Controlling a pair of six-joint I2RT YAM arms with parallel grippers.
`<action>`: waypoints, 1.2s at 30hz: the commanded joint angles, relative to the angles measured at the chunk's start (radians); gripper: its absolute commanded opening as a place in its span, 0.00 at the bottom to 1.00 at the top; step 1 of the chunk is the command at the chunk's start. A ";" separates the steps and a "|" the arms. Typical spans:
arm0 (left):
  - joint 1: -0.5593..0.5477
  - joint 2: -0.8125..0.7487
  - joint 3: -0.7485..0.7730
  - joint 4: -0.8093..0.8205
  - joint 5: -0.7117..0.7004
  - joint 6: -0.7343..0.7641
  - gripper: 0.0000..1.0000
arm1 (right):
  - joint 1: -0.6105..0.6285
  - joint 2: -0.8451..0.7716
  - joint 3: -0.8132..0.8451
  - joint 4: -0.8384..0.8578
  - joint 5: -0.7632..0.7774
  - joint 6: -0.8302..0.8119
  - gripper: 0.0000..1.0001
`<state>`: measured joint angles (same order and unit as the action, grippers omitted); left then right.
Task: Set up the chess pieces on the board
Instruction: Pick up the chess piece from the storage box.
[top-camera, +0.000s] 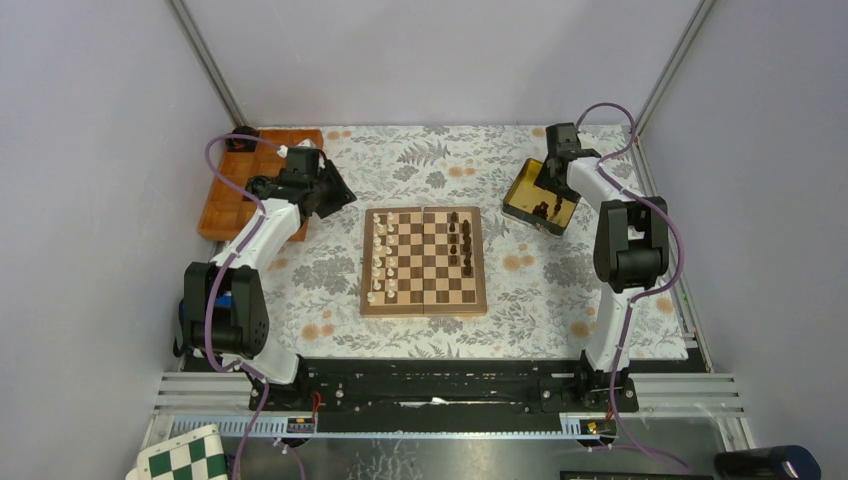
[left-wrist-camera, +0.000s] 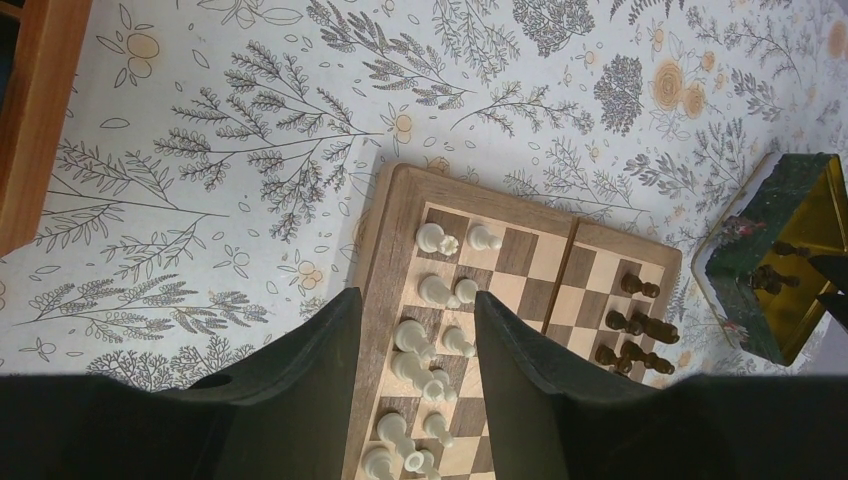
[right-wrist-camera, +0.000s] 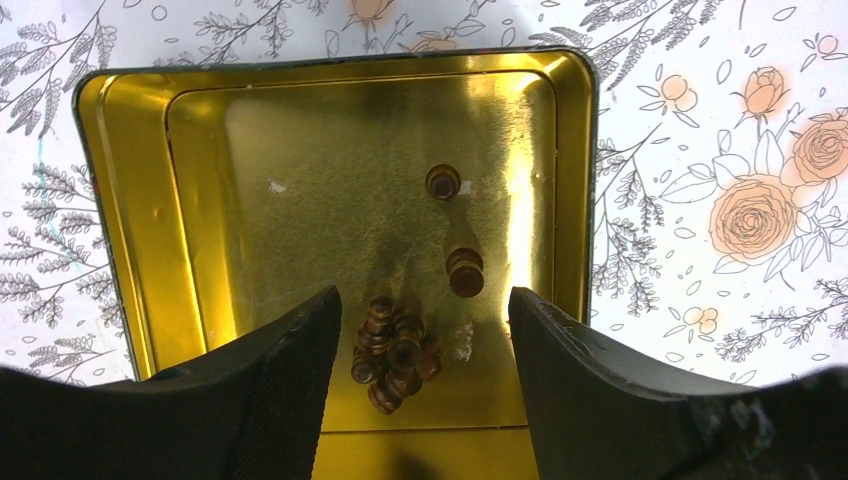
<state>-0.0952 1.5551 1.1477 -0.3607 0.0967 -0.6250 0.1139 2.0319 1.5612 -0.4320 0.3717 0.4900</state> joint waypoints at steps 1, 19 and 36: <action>-0.006 0.008 0.019 0.004 -0.019 0.022 0.52 | -0.010 0.005 0.004 0.011 -0.012 0.027 0.69; -0.014 -0.009 0.005 0.001 -0.027 0.016 0.52 | -0.029 0.019 -0.053 0.036 -0.047 0.046 0.63; -0.021 -0.009 0.006 -0.006 -0.031 0.017 0.52 | -0.043 0.025 -0.060 0.045 -0.051 0.047 0.52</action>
<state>-0.1081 1.5555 1.1477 -0.3622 0.0853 -0.6254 0.0803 2.0476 1.4982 -0.4057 0.3199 0.5251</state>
